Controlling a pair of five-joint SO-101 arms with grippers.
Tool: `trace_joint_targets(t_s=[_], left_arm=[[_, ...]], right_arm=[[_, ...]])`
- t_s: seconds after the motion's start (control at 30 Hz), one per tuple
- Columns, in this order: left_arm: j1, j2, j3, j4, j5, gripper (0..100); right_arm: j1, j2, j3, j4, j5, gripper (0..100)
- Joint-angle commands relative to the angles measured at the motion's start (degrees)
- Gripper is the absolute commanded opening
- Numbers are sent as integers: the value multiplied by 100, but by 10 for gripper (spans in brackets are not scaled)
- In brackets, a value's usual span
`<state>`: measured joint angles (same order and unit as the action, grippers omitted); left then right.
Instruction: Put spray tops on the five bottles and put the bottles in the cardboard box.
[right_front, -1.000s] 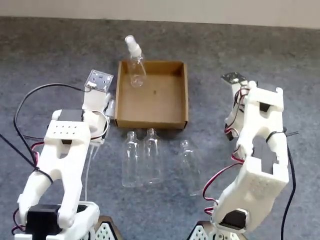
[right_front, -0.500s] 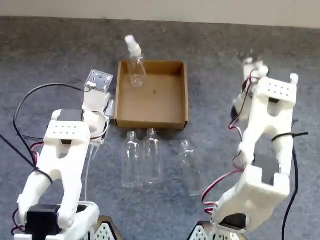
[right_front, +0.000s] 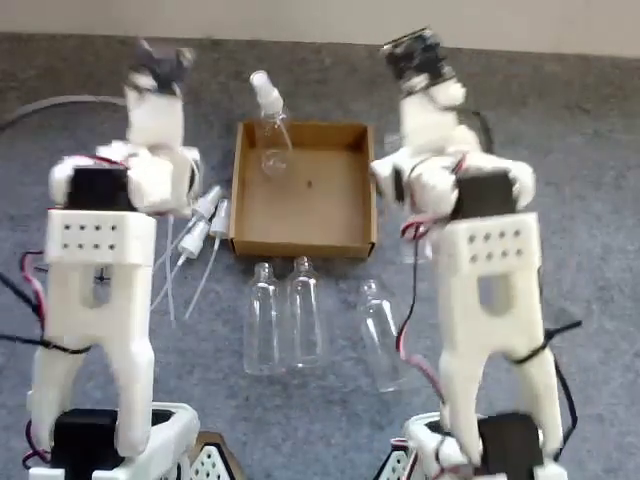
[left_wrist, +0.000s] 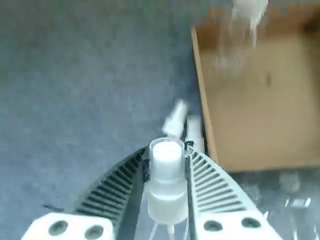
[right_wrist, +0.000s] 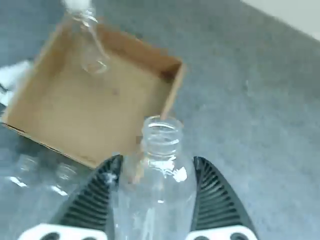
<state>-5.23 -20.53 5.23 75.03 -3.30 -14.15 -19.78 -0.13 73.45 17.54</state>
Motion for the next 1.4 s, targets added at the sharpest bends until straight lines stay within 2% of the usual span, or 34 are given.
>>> trace_joint_targets(t_s=[0.0,0.17,0.47,0.7,0.87,1.37], left_arm=[[-4,-66,-1727,97,466,31],[145,-57,-2897,62,1029,31],[1771,-13,-4505,53,1327,28],[2316,4,-4435,-475,1538,27],[2527,-13,-3556,-818,1530,27],[2835,40,-3064,-1723,1512,27]], right_arm=[[-708,-1182,1578,-1534,-264,3],[-1218,-2202,3187,-2484,-422,3],[-1578,-3785,5121,-3407,-431,3],[-1569,-5086,6097,-3618,-633,3],[-1578,-5736,6396,-3609,-633,3],[-1578,-5921,6545,-3600,-624,3]])
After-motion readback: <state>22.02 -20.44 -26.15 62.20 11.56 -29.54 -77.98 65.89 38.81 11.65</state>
